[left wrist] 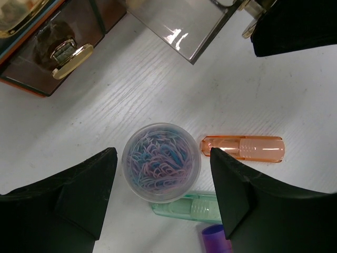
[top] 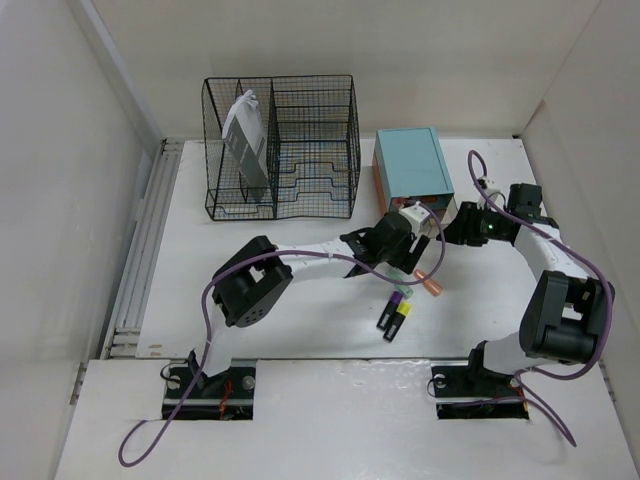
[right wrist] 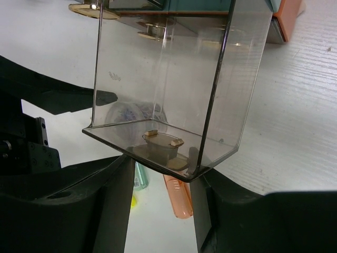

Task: Organize the desk

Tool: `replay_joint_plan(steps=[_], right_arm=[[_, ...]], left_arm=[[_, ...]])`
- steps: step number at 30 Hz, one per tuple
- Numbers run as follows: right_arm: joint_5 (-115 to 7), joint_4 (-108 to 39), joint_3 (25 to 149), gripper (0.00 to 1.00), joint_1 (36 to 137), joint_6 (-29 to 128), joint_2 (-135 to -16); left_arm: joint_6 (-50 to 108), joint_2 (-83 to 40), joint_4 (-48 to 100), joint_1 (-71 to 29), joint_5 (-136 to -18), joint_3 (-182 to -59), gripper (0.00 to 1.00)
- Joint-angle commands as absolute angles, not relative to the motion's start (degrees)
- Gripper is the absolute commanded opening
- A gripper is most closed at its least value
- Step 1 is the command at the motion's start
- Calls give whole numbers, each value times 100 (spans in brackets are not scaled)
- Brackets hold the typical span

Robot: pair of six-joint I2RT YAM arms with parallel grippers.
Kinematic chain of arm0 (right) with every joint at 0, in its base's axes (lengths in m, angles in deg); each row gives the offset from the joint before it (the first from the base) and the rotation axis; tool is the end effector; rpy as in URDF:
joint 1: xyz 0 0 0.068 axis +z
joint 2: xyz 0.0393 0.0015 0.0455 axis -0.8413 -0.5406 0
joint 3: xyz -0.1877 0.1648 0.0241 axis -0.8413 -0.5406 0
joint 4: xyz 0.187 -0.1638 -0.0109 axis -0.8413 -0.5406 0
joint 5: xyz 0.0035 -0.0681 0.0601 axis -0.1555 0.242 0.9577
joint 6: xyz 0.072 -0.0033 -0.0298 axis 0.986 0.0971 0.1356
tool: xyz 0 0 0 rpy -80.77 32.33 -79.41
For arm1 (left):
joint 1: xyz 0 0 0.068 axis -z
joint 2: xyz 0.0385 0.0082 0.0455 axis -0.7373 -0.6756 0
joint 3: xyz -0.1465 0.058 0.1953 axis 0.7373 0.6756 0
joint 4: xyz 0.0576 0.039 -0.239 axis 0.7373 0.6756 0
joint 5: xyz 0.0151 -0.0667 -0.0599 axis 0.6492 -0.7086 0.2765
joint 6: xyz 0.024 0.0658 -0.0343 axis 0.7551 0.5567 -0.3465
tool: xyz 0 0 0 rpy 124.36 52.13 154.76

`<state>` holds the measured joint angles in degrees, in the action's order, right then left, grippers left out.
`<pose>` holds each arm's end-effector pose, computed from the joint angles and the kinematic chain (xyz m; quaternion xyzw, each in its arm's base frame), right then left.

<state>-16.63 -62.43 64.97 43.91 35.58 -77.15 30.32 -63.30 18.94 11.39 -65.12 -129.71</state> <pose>0.2887 -0.0200 0.1895 -0.0563 0.8916 0.3190 0.3164 0.2515 -0.4084 0.1789 0.3371 0.7803 -0.2740 0.4499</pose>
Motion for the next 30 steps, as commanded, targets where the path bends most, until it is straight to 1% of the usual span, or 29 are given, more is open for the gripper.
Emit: replay_joint_plan(steps=[1,7,21,23,25,27,28,29,30], right_arm=[[-1372,-7087,6292,27,4427,3292,-7714],[-1319,-7087,6292,27,4427,3239,-7714],[-1266,-7140,6292,27,4427,3239,-7714],[-1266,-7140,6292,27,4427,3239,-7714],[-1266,-7140,6292,27,4427,3239,-7714],[-1214,-7140,6292,27,4374,3186,-7714],[-1214,-7140,6292,29,4374,3186,-7714],[-1214,-7140,6292,29,4374,3186,-7714],[-1214,-7140,6292,29,4374,3186,-7714]], left_arm=[[3111,-6286,1910,1165,-6483,-13139,68],[3059,-6286,1910,1165,-6421,-12972,68],[3006,-6444,2024,1165,-6245,-12971,68],[3006,-6496,2024,1165,-6245,-13024,67],[3006,-6496,2024,1165,-6245,-13024,63],[3006,-6496,2024,1165,-6245,-13024,54],[3006,-6496,2024,1165,-6193,-13024,49],[3006,-6496,2077,1165,-6193,-13024,45],[3006,-6496,2077,1165,-6193,-13024,33]])
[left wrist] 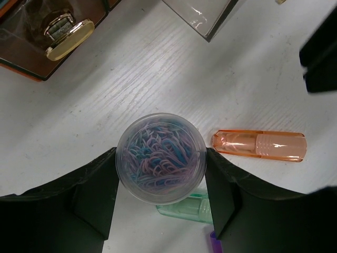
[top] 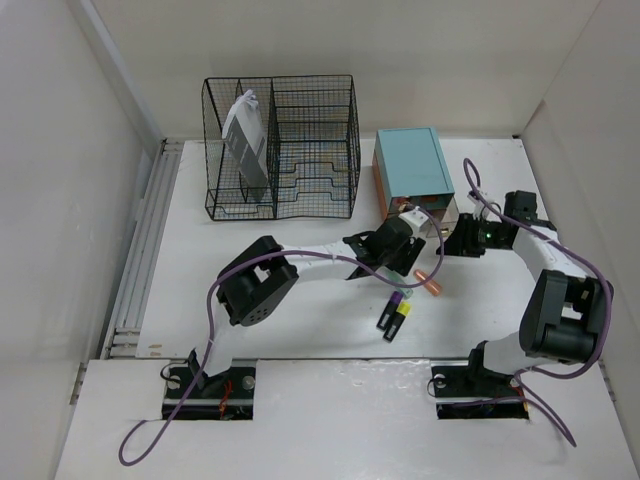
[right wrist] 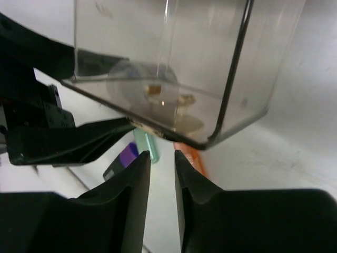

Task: Organize the desk

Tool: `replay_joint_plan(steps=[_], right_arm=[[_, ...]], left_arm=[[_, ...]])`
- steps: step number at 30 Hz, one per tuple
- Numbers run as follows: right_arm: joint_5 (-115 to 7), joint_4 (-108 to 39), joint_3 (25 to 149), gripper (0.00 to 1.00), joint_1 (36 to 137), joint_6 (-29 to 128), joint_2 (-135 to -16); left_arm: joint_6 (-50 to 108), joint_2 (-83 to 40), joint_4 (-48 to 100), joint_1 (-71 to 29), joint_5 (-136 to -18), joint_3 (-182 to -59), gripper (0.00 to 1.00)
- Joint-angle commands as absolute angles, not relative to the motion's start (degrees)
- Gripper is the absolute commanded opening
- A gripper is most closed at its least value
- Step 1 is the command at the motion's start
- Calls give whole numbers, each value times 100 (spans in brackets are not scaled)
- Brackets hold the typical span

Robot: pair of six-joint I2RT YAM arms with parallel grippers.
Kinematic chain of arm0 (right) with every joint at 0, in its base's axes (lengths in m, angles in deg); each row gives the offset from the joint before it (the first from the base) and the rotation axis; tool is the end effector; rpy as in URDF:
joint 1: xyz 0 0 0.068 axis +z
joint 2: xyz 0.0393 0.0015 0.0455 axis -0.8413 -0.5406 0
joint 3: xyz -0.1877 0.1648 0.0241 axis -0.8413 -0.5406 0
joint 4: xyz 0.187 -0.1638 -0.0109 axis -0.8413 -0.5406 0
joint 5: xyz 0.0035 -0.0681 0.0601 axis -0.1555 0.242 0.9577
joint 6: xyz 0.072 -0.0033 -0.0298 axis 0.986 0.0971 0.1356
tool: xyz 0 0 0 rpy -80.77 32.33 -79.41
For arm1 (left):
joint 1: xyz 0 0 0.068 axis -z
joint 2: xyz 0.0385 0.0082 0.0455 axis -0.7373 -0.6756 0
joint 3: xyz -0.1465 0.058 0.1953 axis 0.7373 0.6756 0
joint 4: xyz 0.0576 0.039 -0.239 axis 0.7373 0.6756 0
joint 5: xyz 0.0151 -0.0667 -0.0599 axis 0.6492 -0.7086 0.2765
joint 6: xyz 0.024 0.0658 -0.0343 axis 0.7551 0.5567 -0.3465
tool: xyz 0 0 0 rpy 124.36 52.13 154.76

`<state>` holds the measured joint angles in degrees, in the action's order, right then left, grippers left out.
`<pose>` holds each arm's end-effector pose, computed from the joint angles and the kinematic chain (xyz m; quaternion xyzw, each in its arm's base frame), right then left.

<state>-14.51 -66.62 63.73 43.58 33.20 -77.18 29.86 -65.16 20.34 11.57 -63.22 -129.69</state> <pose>0.2772 -0.0171 0.1804 -0.0583 0.8940 0.3410 0.2847 0.2521 -0.4080 0.1609 0.3342 0.7971 -0.2501 0.4364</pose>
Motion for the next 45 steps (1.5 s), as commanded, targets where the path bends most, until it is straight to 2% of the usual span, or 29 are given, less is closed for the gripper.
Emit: replay_joint_plan(steps=[1,4,7,8,9,12,15,23,27,36,39,40,42,43,45], right_arm=[[-1214,-7140,6292,29,4374,3186,-7714],[-1214,-7140,6292,29,4374,3186,-7714],[-1109,-7192,6292,35,4374,3186,-7714],[-1056,-7193,6292,39,4374,3108,-7714],[-925,-7193,6292,48,4374,3020,-7662],[-617,-7360,6344,66,4374,2704,-7504],[-248,-7605,6397,72,4374,2440,-7259],[376,-8273,6661,73,4374,1622,-6827],[377,-8143,6933,73,4234,1543,-6441],[-729,-7343,7232,75,4049,2087,-5054],[-1283,-6746,6917,75,4049,2586,-4561],[-1589,-6649,6916,72,4049,2684,-4315],[-1915,-6508,6916,62,4049,2877,-4120],[-2047,-6446,6855,36,4049,2939,-3954],[-2338,-6341,6793,8,4049,2993,-3804]], left_arm=[[3006,-6496,2077,1165,-6193,-13024,27],[3006,-6444,2077,1165,-6140,-13024,15],[3006,-6286,2077,1165,-6140,-12954,14],[3006,-6233,2025,1165,-6140,-12954,11],[2953,-6181,2024,1165,-6140,-12893,8],[2953,-5926,1972,1165,-6087,-12761,0],[2953,-5680,1972,1165,-6026,-12699,0],[2953,-5003,1972,1165,-5859,-12760,0],[3006,-4862,2138,1165,-5859,-13163,0],[3172,-5687,2796,901,-6122,-15070,0],[3225,-6090,3051,848,-6184,-15756,0],[3225,-6197,3114,796,-6323,-15914,0],[3225,-6468,3167,796,-6438,-16256,0],[3225,-6548,3167,735,-6491,-16319,0],[3225,-6689,3167,734,-6623,-16442,0]])
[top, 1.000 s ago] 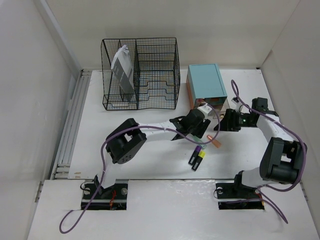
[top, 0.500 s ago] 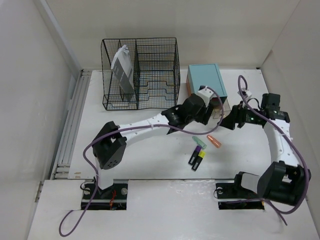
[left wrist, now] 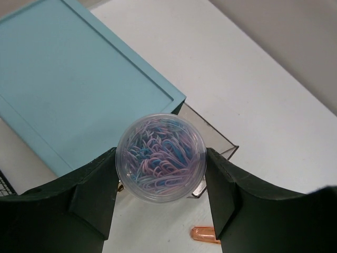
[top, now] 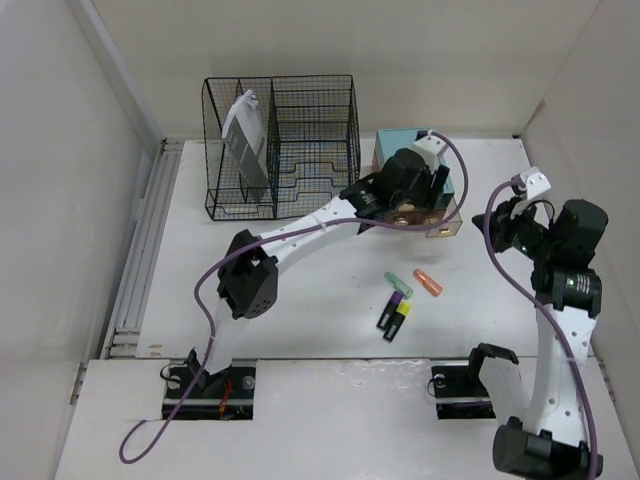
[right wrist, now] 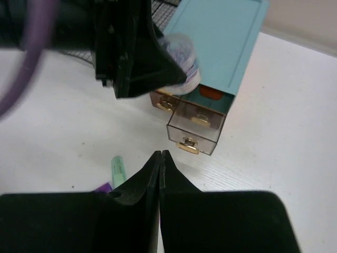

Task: Organize the desk

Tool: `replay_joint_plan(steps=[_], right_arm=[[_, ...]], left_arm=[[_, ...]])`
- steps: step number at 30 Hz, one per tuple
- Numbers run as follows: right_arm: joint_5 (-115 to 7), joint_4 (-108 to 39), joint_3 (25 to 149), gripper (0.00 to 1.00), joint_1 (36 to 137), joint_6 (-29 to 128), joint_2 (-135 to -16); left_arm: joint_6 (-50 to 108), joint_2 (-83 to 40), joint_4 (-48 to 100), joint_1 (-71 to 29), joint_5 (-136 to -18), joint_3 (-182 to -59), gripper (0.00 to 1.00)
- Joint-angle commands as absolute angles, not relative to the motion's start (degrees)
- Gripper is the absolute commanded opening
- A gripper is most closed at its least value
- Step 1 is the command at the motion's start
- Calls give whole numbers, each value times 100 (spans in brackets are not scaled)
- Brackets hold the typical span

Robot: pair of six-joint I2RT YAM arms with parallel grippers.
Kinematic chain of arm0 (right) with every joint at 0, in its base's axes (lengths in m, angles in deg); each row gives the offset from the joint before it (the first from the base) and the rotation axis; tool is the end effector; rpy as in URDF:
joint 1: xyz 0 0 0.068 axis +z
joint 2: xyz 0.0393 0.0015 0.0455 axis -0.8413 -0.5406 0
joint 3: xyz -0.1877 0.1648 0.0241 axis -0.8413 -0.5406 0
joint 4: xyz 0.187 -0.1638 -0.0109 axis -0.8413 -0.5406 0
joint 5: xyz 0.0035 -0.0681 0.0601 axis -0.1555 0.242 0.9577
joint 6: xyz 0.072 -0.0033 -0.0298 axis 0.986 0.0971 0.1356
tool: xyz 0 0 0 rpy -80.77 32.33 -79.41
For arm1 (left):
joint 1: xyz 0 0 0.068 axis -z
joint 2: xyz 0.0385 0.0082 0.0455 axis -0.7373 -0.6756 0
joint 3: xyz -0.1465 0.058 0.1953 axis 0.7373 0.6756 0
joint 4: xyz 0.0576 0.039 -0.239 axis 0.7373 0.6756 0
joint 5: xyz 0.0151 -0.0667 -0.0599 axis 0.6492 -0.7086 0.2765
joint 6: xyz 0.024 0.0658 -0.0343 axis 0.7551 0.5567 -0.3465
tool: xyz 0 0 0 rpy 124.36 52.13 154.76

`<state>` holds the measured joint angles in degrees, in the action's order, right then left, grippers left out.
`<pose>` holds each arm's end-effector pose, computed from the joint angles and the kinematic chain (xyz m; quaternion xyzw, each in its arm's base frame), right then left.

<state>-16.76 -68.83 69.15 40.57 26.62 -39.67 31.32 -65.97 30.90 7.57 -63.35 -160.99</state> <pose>0.1817 -0.0052 0.3469 -0.2072 0.7700 0.1628 0.5811 0.3007 -0.4194 0.3295 0.2715 0.7150 -0.3091 0.5652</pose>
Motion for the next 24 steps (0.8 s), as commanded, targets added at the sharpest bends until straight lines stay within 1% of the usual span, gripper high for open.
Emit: replay_joint_plan(steps=[1,6,18,24], right_arm=[[-2408,-6288,6740,0,4049,3045,-3742],[-2663,-6226,6740,0,4049,3116,-3610],[-2664,-6226,6740,0,3996,3116,-3715],[-2558,-6279,6740,0,3996,3116,-3821]], left_arm=[[3225,-6803,3167,734,-6623,-16495,0],[3173,-7006,3053,682,-7009,-16697,0],[3120,-7235,3000,682,-7265,-16944,0],[3120,-7349,2886,629,-7624,-16997,0]])
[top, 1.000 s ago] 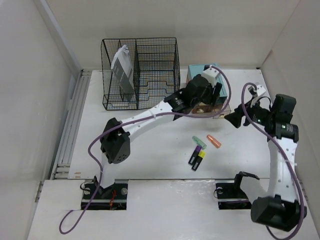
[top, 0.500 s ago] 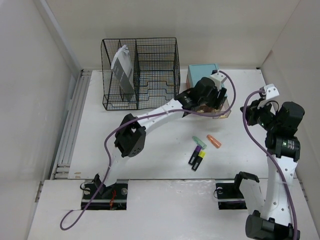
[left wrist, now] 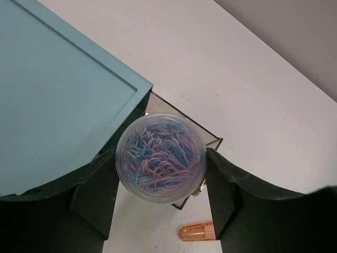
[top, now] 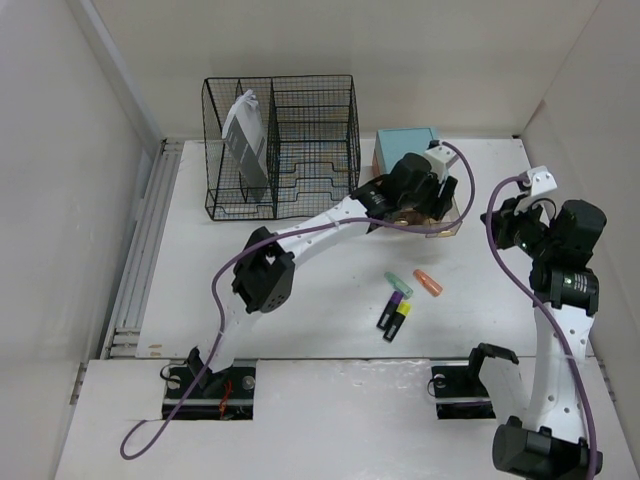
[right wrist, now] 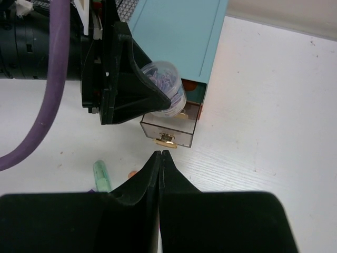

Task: Organize the desk

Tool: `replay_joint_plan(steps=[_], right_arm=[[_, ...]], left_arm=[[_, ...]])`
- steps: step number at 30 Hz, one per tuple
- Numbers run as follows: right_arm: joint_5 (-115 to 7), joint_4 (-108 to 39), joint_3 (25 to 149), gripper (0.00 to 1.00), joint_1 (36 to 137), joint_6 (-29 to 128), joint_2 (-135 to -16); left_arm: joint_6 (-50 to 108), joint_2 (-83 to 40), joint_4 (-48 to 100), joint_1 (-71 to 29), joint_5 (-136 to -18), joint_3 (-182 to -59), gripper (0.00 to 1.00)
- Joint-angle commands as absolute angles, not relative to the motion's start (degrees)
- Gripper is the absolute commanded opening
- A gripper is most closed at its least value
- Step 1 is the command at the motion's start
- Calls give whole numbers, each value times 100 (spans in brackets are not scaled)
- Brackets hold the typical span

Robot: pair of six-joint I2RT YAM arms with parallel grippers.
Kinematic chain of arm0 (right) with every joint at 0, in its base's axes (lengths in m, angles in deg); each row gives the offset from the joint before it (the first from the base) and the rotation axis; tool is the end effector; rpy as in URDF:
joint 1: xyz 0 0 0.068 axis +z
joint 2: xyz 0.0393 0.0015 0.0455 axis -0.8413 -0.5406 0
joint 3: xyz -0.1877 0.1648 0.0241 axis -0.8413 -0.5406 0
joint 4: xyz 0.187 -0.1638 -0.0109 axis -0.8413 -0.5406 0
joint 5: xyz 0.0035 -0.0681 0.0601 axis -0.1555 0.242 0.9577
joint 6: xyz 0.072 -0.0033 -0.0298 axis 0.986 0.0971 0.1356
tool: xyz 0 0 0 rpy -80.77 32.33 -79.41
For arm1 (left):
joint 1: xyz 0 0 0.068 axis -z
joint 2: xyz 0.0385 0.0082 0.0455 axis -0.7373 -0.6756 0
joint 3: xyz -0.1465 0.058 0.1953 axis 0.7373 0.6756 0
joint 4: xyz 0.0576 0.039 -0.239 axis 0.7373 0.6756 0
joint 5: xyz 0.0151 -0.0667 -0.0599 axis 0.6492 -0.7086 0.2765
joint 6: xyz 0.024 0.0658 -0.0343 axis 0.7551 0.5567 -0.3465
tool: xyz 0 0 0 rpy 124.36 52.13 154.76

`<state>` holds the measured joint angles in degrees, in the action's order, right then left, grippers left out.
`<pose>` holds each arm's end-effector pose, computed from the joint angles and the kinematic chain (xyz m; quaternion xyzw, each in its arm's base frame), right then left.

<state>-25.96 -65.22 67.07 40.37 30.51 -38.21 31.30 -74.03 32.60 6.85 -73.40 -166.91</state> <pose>0.1847 -0.0153 0.3437 -0.1441 0.7844 0.1074 0.5936 0.3124 -0.4446 0.2924 0.3263 0.7151 -0.3500 0.5096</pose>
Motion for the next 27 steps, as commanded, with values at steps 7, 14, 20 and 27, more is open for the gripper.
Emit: replay_joint_plan(steps=[7,14,20,27], right_arm=[[-2454,-6279,6740,0,3996,3116,-3821],[-2400,-6331,6740,0,3996,3116,-3874],[-2348,-6384,6740,0,3996,3010,-3978],[-2400,-6384,6740,0,3996,2958,-3979]], left_arm=[[3058,-7454,2771,576,-7739,-16997,0],[3058,-7385,2771,523,-7739,-16935,57],[3111,-7200,2587,523,-7687,-16943,68],[3164,-6840,2587,523,-7433,-16848,0]])
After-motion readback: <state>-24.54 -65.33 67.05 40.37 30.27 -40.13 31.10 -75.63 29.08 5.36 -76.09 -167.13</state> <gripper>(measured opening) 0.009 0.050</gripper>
